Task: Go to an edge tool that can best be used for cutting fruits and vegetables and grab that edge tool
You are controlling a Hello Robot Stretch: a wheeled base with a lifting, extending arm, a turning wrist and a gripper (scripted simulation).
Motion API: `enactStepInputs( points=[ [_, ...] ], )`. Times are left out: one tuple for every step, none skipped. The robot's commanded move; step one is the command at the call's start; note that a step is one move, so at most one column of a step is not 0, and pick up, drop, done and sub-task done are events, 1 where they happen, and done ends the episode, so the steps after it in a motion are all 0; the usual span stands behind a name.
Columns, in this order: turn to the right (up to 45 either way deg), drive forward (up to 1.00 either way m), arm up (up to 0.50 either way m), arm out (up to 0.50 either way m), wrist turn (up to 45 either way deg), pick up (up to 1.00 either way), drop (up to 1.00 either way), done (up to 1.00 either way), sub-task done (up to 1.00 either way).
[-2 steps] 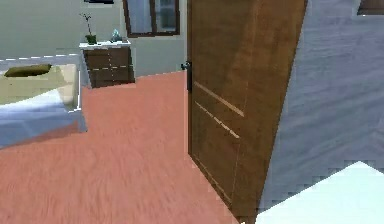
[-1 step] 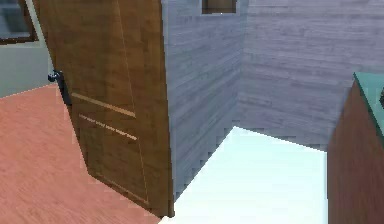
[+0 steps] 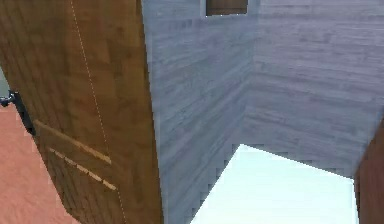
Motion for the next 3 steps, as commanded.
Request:
enactStepInputs(
  points=[
    [-15.0, 0.00, 0.00, 0.00, 0.0, 0.00, 0.00, 0.00, 0.00],
    [45.0, 0.00, 0.00, 0.00, 0.0, 0.00, 0.00, 0.00, 0.00],
    [18.0, 0.00, 0.00, 0.00, 0.0, 0.00, 0.00, 0.00, 0.00]
  ],
)
